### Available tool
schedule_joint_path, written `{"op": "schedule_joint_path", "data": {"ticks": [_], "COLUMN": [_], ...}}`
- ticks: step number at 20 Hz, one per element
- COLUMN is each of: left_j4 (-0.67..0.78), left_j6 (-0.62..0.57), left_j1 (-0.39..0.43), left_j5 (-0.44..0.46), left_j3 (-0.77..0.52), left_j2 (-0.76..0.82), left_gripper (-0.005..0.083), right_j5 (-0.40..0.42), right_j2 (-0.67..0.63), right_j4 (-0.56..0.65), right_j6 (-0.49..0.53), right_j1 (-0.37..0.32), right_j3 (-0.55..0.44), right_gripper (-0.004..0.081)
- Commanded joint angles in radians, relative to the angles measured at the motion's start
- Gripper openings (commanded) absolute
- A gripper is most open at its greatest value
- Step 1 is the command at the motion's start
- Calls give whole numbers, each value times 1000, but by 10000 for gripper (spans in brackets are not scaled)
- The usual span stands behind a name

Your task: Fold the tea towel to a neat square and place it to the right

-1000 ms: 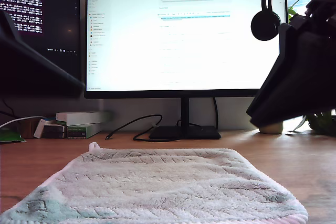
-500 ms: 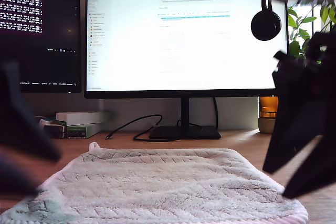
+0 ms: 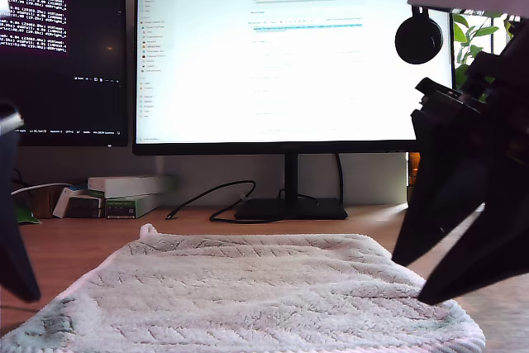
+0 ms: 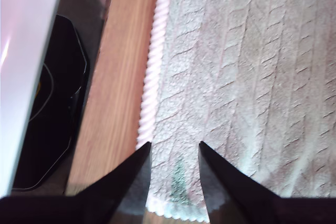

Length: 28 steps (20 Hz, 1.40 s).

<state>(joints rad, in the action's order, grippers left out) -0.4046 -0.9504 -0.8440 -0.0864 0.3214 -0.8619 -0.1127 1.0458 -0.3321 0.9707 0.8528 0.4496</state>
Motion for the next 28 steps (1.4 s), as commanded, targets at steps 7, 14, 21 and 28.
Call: {"op": "schedule_joint_path", "data": {"ticks": [7,14,21,28], "left_j4": [56,152,151,135], "left_j6": [-127,-128,-131,-83], "left_j1": [20,31,31,31], "left_j5": [32,39,24,13], "left_j3": [-12,-12,-12,34], "left_j2": [-135,-246,-277,-275], "left_gripper": [357,293,-3,-24], "right_j5": [0,0,-4,-42], "right_j2": [3,2,2,3], "right_j4": [6,6,7,-9], "right_j6": [5,5,-2,-6], "right_j1": [5,5,5,40], "right_j3": [-2,-2,-2,-2], "right_gripper": [252,252,253,306]}}
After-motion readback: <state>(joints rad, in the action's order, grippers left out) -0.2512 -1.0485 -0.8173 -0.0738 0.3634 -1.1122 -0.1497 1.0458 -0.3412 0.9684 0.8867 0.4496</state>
